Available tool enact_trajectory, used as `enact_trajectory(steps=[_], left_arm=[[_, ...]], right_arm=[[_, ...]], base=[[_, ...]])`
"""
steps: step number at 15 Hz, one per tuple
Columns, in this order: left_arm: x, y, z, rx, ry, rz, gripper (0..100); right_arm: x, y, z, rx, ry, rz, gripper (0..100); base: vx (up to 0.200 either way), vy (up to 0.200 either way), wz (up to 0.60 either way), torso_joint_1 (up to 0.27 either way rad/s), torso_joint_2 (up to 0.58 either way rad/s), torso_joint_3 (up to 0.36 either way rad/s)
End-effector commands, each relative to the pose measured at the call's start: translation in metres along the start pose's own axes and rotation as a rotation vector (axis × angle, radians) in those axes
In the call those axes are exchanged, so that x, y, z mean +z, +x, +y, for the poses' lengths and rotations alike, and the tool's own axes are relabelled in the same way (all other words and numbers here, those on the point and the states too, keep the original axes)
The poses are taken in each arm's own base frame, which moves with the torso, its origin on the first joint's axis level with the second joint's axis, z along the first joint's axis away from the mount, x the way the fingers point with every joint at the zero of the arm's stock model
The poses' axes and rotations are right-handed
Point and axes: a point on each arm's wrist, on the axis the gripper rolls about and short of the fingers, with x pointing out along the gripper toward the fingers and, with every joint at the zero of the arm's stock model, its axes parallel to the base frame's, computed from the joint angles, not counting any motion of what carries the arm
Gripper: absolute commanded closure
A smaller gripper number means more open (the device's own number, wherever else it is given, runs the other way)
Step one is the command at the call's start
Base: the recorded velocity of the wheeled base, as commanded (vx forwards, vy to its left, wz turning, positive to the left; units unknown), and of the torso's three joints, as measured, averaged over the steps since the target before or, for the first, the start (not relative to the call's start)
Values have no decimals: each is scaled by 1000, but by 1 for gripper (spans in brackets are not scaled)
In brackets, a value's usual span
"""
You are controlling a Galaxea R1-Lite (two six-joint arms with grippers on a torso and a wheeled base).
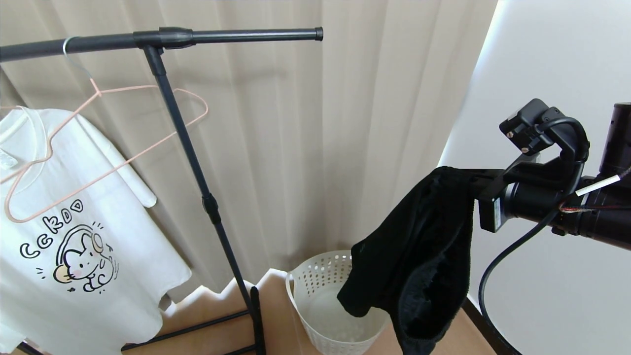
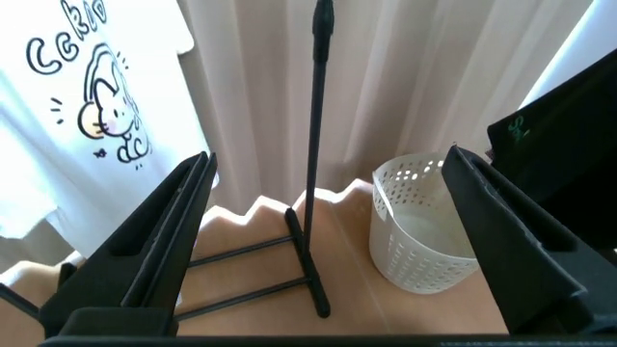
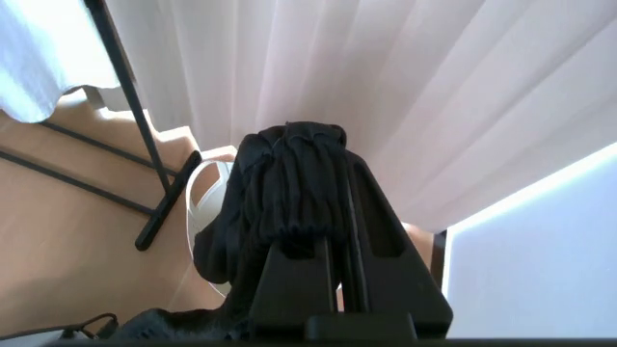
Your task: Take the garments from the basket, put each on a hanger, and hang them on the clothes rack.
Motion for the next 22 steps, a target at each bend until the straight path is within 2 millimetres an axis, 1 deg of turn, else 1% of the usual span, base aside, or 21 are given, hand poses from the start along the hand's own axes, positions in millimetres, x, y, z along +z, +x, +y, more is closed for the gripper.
enact_trajectory(steps=[1, 10, 22], left_arm=[[0, 0, 0, 0, 0, 1, 0], [0, 0, 0, 0, 0, 1, 0], [0, 0, 0, 0, 0, 1, 0]], right_arm=[[-1, 1, 0, 2, -7, 4, 100], [-4, 4, -2, -6, -9, 17, 100], [-4, 5, -2, -6, -10, 18, 100]], base=[[0, 0, 0, 212, -535, -159], [0, 0, 0, 244, -567, -299], [0, 0, 0, 176, -373, -203]])
